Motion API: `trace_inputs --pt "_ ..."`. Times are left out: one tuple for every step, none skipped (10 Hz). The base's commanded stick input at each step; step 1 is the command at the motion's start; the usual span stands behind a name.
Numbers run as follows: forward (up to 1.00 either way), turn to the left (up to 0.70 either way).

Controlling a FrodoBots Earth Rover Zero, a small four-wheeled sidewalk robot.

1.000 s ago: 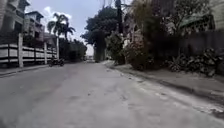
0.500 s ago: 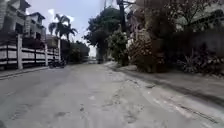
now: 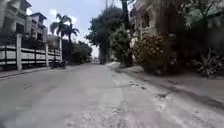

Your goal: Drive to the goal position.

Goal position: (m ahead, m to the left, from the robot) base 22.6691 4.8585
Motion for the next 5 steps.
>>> trace_inputs --pt "1.0 0.0" --pt "1.0 0.0" --pt "1.0 0.0" --pt "1.0 0.0" --pt "1.0 0.0"
